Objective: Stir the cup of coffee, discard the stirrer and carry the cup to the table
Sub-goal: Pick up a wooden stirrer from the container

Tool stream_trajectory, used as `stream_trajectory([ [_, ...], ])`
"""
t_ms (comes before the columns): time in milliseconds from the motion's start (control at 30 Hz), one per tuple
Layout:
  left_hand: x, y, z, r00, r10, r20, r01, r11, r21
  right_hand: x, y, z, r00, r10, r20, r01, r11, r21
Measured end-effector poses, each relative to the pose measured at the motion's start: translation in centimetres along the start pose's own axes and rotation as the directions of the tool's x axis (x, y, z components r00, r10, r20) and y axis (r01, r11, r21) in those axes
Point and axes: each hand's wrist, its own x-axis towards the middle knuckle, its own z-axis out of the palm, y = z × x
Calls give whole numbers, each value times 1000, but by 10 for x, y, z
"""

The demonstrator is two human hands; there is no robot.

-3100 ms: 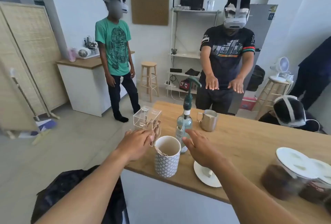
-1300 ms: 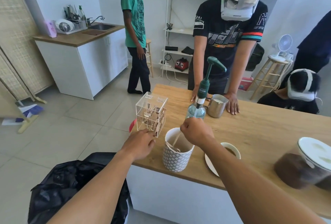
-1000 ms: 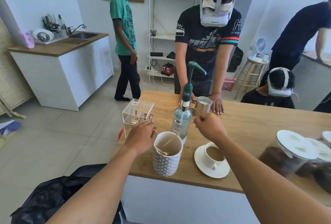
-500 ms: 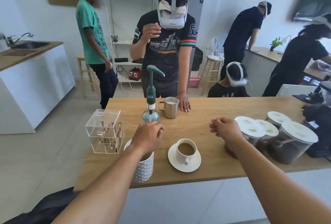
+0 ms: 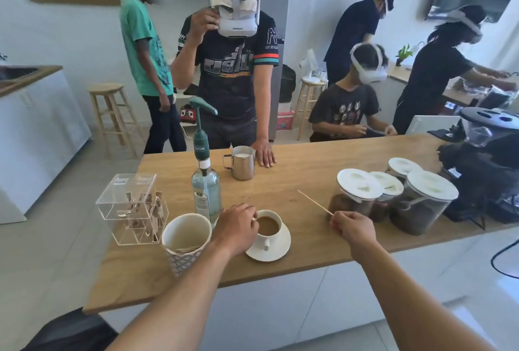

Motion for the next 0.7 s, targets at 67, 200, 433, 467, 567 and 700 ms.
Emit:
stream_trajectory([
  [67, -4, 1, 7, 999, -33, -2, 33, 999, -4, 1, 11, 2, 1000, -3, 13, 4, 1000, -28],
  [200, -9, 1, 22, 995, -102, 18, 103, 993, -49, 5, 30, 9, 999, 16, 42, -14, 999, -45],
  [433, -17, -1, 52, 969, -241, 58, 246, 962, -116, 25, 66, 31, 987, 128, 98, -119, 988, -95],
  [467, -19, -2, 56, 964, -259, 64, 265, 958, -113, 27, 71, 34, 985, 138, 105, -127, 987, -101],
  [567, -21, -5, 66, 942, -322, 93, 331, 938, -104, 31, 81, 41, 981, 150, 119, -137, 984, -110],
  [700, -24, -9, 74, 926, -365, 99, 374, 923, -92, 34, 91, 50, 975, 169, 146, -153, 982, -115],
])
